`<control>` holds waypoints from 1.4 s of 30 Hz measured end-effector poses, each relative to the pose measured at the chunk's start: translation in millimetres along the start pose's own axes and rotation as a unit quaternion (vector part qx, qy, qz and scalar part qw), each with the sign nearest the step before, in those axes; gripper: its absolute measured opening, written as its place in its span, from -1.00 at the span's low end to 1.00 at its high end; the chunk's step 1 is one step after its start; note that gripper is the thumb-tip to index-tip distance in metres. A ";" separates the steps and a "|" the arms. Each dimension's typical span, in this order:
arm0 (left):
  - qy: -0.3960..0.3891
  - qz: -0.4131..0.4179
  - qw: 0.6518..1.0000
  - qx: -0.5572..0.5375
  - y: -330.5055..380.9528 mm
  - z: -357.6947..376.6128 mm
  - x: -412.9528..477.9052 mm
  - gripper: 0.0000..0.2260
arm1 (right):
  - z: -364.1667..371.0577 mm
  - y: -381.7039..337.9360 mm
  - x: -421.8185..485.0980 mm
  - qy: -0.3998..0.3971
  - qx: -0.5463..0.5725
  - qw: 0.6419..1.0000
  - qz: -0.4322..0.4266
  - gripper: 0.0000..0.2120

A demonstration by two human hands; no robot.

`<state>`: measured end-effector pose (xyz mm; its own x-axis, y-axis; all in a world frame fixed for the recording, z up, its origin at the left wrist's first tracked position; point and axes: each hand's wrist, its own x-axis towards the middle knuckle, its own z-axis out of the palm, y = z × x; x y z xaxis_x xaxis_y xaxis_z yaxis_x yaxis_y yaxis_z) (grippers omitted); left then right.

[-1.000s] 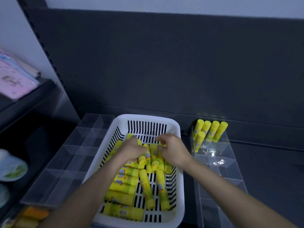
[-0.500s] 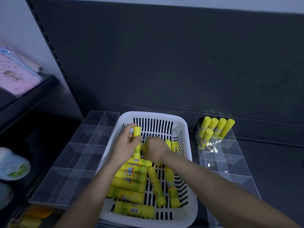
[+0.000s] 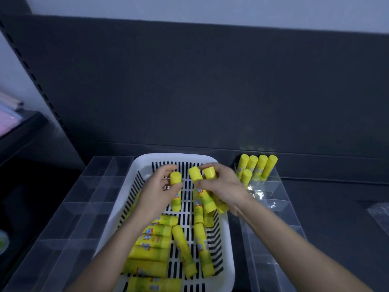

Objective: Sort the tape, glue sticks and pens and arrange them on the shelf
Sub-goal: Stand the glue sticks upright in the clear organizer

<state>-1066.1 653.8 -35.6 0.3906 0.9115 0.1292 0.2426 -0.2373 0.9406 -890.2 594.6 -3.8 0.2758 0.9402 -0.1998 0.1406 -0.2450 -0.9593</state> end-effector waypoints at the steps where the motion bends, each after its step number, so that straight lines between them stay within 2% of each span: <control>1: -0.013 0.015 1.000 0.004 8.1 5.2 3.6 -0.68 | -8.1 -2.8 -4.4 0.011 0.021 1.000 -0.006 -0.63; 3: -0.048 0.050 0.998 0.008 25.9 15.8 10.1 -0.68 | -25.1 -7.1 -11.4 0.035 0.042 0.998 -0.015 -0.63; 6: -0.074 0.079 0.994 -0.008 48.3 34.0 18.0 -0.70 | -53.4 -10.8 -19.3 0.077 0.014 0.996 -0.032 -0.63; 13: -0.129 0.075 0.989 -0.012 79.6 89.0 35.7 -0.73 | -122.6 -0.7 -23.8 0.179 -0.031 0.983 -0.027 -0.69; 20: -0.168 0.151 0.966 0.126 98.0 139.5 60.7 -0.78 | -160.3 22.8 -16.2 0.238 -0.061 0.968 -0.049 -0.83; 25: -0.208 0.177 0.929 0.248 90.7 162.2 74.2 -0.76 | -172.4 32.6 -6.6 0.239 -0.143 0.959 -0.054 -0.79; 33: -0.220 0.178 0.902 0.326 71.5 174.8 73.7 -0.74 | -183.9 36.7 2.5 0.214 -0.205 0.951 -0.088 -0.82; 39: -0.221 0.181 0.879 0.381 66.6 181.8 72.2 -0.70 | -175.9 52.7 11.0 0.122 -0.317 0.938 -0.068 -0.76; 42: -0.220 0.180 0.878 0.385 62.8 183.1 70.9 -0.68 | -173.0 59.7 13.7 0.107 -0.320 0.939 -0.067 -0.76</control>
<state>-860.6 642.0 -24.9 0.8289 0.5533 0.0827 0.4953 -0.7945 0.3513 -713.5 551.9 -29.2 0.3887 0.9210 0.0249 0.7124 -0.2832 -0.6421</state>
